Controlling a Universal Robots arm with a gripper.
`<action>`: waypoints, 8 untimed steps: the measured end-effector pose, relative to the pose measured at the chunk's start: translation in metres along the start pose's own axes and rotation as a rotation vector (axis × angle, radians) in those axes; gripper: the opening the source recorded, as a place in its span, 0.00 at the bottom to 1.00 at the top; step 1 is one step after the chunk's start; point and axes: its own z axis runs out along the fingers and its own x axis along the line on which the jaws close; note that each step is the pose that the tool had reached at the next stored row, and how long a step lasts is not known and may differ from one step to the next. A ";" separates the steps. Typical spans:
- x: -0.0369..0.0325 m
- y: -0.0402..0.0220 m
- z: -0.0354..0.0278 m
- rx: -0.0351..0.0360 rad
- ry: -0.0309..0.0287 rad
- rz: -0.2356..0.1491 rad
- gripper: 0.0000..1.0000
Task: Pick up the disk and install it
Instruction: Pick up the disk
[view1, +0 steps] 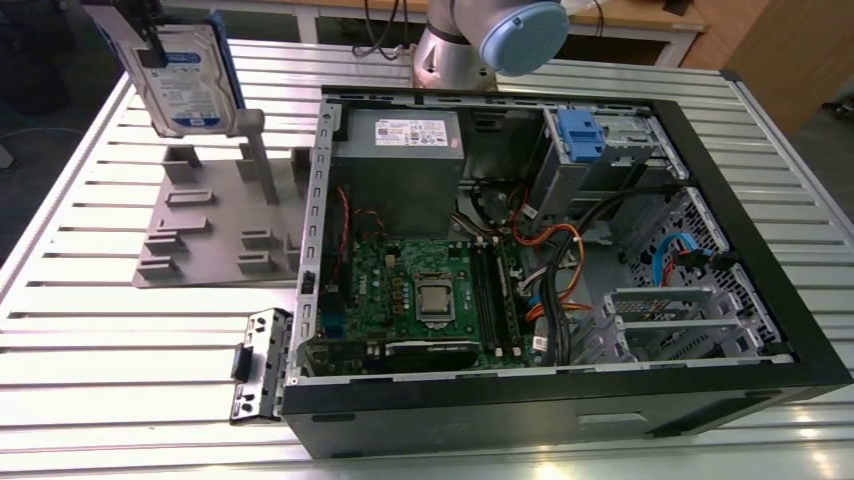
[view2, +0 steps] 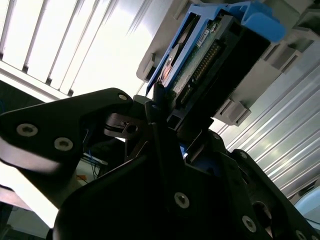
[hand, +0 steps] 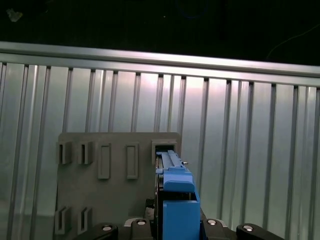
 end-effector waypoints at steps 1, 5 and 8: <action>0.0000 0.0000 -0.0007 0.0000 0.0000 0.000 0.36; 0.0000 0.0000 -0.0038 0.0000 0.0000 0.000 0.36; -0.0001 0.0001 -0.0061 0.0001 0.0000 0.000 0.36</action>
